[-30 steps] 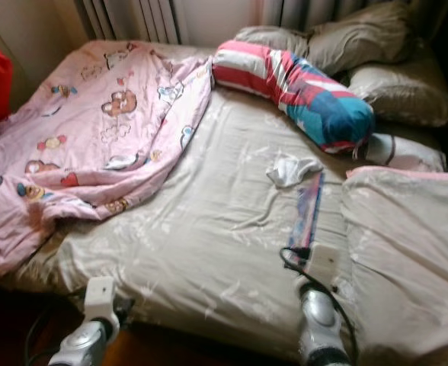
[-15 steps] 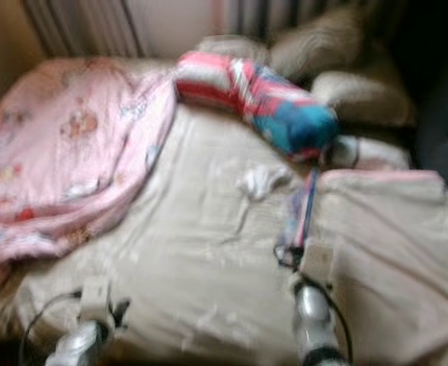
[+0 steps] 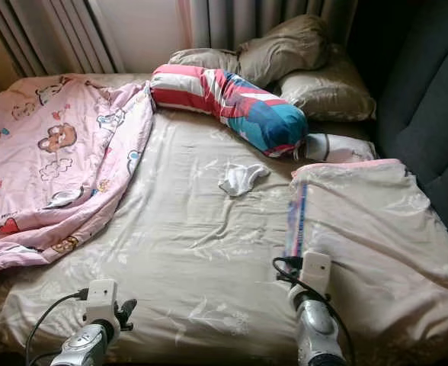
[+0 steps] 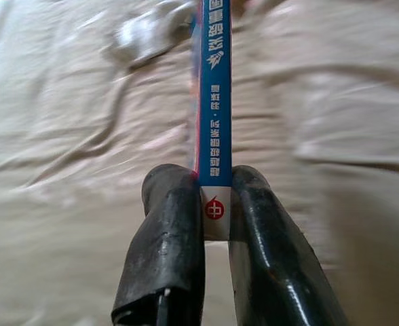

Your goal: Clean up the room

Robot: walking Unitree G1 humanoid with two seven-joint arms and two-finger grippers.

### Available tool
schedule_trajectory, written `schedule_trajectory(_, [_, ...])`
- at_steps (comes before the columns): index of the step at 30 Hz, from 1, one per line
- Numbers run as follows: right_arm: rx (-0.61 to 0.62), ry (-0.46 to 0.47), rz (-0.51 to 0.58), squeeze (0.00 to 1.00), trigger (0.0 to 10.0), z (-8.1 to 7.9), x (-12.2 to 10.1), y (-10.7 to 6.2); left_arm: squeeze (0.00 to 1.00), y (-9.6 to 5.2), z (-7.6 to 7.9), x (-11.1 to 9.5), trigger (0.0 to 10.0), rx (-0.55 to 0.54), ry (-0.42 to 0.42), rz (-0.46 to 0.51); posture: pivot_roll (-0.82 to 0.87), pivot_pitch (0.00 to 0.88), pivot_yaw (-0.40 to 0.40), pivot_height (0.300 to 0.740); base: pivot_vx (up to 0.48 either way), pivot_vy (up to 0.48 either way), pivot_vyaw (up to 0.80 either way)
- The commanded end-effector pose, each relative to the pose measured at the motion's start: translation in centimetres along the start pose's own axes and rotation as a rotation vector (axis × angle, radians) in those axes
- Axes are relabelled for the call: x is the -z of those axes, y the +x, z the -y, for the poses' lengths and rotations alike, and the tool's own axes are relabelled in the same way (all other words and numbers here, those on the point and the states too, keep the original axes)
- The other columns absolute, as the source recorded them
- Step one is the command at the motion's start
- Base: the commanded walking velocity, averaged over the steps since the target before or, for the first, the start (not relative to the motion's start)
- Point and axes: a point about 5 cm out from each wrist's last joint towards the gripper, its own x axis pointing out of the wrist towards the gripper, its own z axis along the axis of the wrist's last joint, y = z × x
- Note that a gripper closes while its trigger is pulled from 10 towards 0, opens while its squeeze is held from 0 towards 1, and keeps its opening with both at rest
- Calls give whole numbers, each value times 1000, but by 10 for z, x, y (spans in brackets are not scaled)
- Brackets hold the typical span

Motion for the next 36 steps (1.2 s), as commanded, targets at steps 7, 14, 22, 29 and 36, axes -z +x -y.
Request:
schedule_trajectory(7, [-128,-52,-98,0,10000,-11,7,1,0,-1,-1,6,10000,6,25,-27,-62,122,45,740,0,0,0])
schedule_trajectory(14, [-112,-44,-75,0,10000,-7,6,0,0,-2,-3,7,10000,7,32,-32,-63,130,48,740,0,0,0])
schedule_trajectory(22, [-40,-63,-70,0,10000,2,3,1,0,-2,-3,6,10000,9,39,-31,-59,133,50,740,0,0,0])
schedule_trajectory(29, [-20,-68,-72,0,10000,3,3,1,0,-2,-3,7,10000,9,42,-32,-59,134,51,696,0,0,0])
schedule_trajectory(36, [-27,-46,-37,0,10000,0,-2,3,0,-2,-3,7,10000,11,45,-33,-56,133,52,682,0,0,0])
